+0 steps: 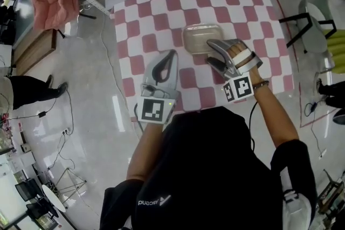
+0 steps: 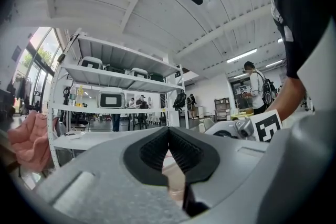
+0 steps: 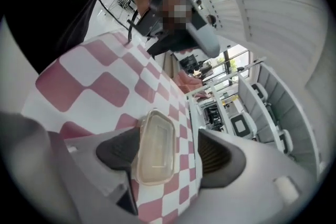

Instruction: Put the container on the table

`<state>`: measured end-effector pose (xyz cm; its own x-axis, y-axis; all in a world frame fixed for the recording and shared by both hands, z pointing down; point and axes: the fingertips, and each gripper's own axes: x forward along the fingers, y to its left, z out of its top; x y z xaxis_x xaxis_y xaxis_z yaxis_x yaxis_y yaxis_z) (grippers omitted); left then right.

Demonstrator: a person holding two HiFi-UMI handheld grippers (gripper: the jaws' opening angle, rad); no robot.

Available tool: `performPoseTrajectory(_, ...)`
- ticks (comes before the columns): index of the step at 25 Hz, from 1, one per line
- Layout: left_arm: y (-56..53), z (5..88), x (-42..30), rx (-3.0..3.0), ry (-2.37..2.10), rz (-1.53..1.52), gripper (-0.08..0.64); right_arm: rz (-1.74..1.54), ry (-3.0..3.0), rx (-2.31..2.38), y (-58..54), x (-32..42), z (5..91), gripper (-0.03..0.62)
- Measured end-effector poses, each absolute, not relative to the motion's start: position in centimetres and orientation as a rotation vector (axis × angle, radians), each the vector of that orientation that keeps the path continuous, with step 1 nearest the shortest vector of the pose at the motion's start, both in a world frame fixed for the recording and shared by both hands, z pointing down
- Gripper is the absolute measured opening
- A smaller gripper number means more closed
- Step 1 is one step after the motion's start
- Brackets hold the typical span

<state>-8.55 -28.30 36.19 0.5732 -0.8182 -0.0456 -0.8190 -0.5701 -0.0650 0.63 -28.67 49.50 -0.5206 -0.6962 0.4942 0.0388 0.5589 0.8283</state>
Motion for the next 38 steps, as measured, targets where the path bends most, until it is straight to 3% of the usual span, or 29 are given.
performPoseTrajectory(2,-28.0,35.8,-8.1,-2.721,1.4,0.029,0.011,-1.043,-1.964,0.604,-27.8,0.1,46.5,0.314)
performPoseTrajectory(6,-27.3,34.5,-7.3,-2.735,1.368,0.074,0.01,-0.909,-2.205,0.783,-26.0,-0.8,40.6,0.139)
performPoseTrajectory(13,-25.4,32.5,-5.9,-2.773,1.246,0.124,0.011,-0.535,-2.64,0.926,-23.2,-1.6,36.0,0.015)
performPoseTrajectory(21,-24.0,32.7,-4.9,-2.808,1.188,0.107,0.011,-0.098,-2.927,1.126,-23.0,0.0,34.2,0.003)
performPoseTrajectory(38,-23.3,33.9,-4.7,-2.853,1.15,0.075,0.009,-0.116,-2.88,1.164,-22.9,0.5,35.6,0.003)
